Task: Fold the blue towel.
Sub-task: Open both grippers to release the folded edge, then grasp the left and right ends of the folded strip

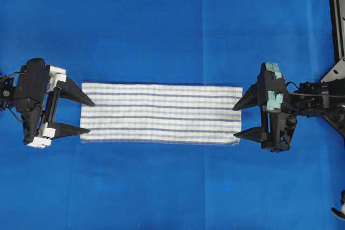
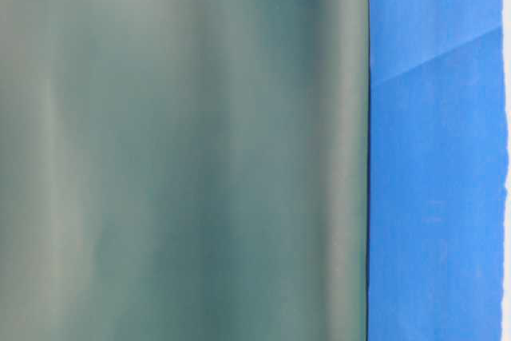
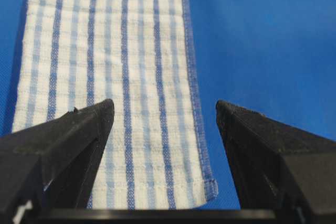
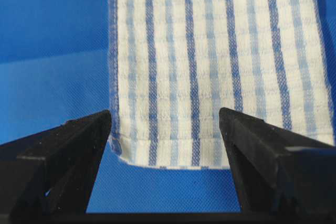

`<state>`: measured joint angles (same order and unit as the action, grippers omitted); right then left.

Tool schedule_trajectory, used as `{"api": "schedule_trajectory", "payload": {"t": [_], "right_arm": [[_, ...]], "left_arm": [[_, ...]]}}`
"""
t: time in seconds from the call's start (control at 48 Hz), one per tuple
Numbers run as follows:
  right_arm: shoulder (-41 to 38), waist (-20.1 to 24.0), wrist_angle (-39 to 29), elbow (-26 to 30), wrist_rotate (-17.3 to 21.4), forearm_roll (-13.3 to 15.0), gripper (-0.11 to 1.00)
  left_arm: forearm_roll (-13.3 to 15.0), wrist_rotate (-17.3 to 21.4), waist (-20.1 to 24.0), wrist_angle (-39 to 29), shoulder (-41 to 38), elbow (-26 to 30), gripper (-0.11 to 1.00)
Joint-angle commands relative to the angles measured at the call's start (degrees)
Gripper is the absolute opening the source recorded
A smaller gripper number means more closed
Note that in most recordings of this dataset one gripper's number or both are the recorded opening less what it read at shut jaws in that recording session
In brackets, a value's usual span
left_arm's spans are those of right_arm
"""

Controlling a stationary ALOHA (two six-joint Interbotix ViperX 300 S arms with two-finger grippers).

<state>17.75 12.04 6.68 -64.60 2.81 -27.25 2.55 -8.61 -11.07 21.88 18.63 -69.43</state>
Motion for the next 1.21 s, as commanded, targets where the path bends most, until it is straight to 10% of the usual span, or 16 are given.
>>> {"api": "schedule_trajectory", "payload": {"t": [0.0,0.563,1.188], "right_arm": [[1.7,-0.9,1.0,0.4,-0.2,0.6,0.88],[4.8,-14.5,-2.8,1.4,-6.4,3.1,0.88],[-10.2,-14.7,0.0,4.0,-6.3,2.9,0.79]], "left_arm": [[0.0,0.2,1.0,0.3,0.7,1.8,0.72],[-0.3,1.0,13.4,-18.3,-3.5,11.3,0.71],[-0.3,0.7,15.2,-14.6,-18.4,13.8,0.65]]}}
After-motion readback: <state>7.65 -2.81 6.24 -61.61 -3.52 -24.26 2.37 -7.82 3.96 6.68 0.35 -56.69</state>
